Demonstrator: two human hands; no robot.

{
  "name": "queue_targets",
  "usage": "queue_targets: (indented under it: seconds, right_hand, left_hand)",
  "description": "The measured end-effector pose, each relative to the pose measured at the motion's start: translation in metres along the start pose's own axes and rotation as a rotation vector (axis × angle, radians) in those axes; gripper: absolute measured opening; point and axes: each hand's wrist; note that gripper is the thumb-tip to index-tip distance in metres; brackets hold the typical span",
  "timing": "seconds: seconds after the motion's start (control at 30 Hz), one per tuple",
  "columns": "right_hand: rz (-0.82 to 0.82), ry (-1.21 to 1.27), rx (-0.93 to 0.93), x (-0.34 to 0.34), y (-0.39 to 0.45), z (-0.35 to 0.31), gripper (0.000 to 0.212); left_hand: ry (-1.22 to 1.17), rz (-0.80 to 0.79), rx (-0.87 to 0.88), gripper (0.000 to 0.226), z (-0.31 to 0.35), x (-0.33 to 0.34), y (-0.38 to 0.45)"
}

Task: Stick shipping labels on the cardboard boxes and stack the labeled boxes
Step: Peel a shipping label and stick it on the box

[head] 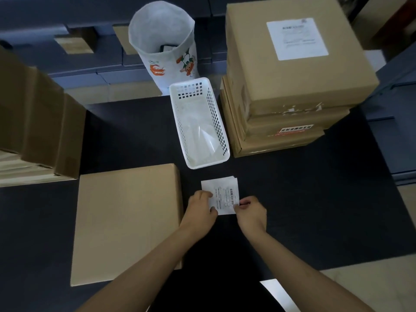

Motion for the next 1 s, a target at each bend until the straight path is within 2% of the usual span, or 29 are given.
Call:
queue_targets:
  seconds: [0.2,0.37,0.47,0.57,0.63,0.7,0.83,1.0]
  right_hand:
    - [-0.113,0.278,-0.033,-0.021,-0.015,-0.012,0.006]
    - [-0.122,0.506,-0.222,-0.058,-0.034,-0.047,0.009]
    - [-0.121,0.521,-0.357,-0.070,-0.050,-0.079,0.007]
    - [-0.209,0.508,-0.459,-0.066,-0.073,-0.108,0.009]
    - [-0.291,0.471,-0.507,-0.057,-0.092,-0.122,0.007]
    - [-0.363,0.445,-0.563,-0.044,-0.111,-0.133,0.005]
    - [-0.480,0.480,-0.576,-0.013,-0.146,-0.149,0.011]
    - [-0.624,0.582,-0.405,0.033,-0.184,-0.156,0.035]
  left_hand:
    - [-0.007,0.069,0.094,0.039,0.008,-0.014,-0.006]
    - [-0.091,0.298,0.198,0.028,0.018,-0.053,-0.028]
    - [-0.136,0.443,0.192,0.024,0.018,-0.083,-0.047]
    - [-0.210,0.556,0.178,0.024,0.015,-0.114,-0.073]
    - [-0.278,0.573,0.154,0.031,0.014,-0.134,-0.093]
    - [-0.388,0.524,0.127,0.037,0.012,-0.153,-0.108]
    - [-0.705,0.386,0.042,0.029,-0.006,-0.179,-0.130]
    - [-1.044,0.525,-0.112,0.018,-0.058,-0.209,-0.149]
Point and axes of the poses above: each hand's wrist, its own y-axis towards the middle knuckle, its own x-axis out of the palm, z = x × y, and after that the axes turned 4 degrees about -z, right-handed
